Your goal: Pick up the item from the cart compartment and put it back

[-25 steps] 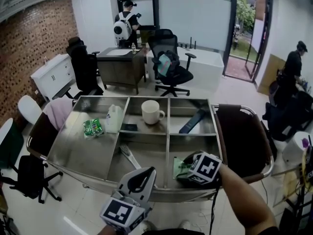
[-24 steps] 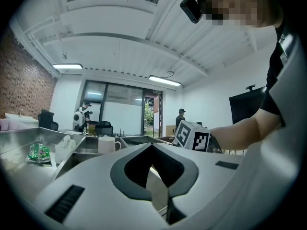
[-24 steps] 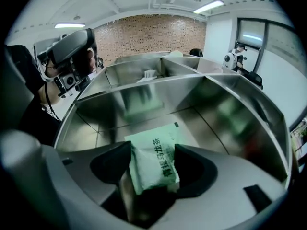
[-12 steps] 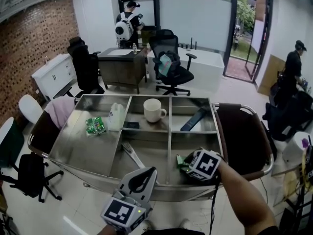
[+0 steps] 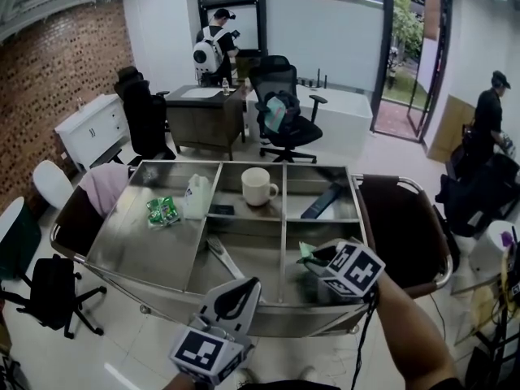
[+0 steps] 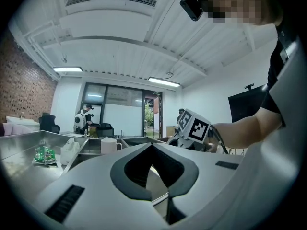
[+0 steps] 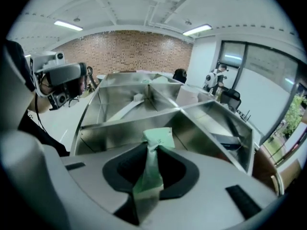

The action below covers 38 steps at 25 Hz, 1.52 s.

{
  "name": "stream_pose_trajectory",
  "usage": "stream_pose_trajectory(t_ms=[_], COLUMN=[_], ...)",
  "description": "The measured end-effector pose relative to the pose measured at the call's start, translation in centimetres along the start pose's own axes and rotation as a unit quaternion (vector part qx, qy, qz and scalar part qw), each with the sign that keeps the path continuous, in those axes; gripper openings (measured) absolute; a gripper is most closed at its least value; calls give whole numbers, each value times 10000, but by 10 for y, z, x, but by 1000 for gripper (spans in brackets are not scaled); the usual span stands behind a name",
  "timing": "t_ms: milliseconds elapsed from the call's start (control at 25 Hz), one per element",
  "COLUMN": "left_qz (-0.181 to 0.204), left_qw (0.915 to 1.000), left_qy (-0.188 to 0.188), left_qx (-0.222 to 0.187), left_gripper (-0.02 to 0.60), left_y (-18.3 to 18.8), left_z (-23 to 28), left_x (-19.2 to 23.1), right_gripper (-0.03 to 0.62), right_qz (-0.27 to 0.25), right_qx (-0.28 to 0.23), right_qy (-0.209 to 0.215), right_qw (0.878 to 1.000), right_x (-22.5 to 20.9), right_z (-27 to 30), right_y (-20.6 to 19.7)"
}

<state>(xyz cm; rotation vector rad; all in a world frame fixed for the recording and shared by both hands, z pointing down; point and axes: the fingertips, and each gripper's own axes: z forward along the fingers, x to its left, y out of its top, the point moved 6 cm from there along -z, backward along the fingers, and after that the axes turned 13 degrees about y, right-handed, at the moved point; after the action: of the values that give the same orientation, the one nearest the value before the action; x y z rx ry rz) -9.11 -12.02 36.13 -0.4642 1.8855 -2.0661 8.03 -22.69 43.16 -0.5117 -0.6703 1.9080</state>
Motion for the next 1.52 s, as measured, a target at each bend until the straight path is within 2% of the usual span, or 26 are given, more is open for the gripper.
stream_pose_trajectory(t_ms=[240, 400, 800, 1200, 1320, 1520], left_qz=[-40, -60, 65, 23, -68, -103], left_qw=[10000, 10000, 9999, 9997, 9997, 9996], left_qy=[44, 69, -117, -239, -238, -254], left_qx=[37, -10, -80, -43, -36, -51], left_gripper=[0, 0, 0, 0, 0, 0], left_y=[2, 6, 10, 6, 5, 5], left_z=[-4, -7, -16, -30, -33, -38], left_x=[0, 2, -16, -29, -30, -31], right_gripper=[86, 86, 86, 86, 86, 86], right_qz=[487, 672, 637, 657, 764, 925], right_qx=[-1263, -1819, -2591, -3503, -3603, -3580], right_qy=[-195, -378, -669, -991, -1151, -1208], right_qw=[9906, 9803, 9614, 9290, 9225, 9212], right_x=[4, 13, 55, 126, 137, 142], right_z=[-47, -74, -121, -167, -166, -155], right_y=[14, 14, 17, -1, -15, -34])
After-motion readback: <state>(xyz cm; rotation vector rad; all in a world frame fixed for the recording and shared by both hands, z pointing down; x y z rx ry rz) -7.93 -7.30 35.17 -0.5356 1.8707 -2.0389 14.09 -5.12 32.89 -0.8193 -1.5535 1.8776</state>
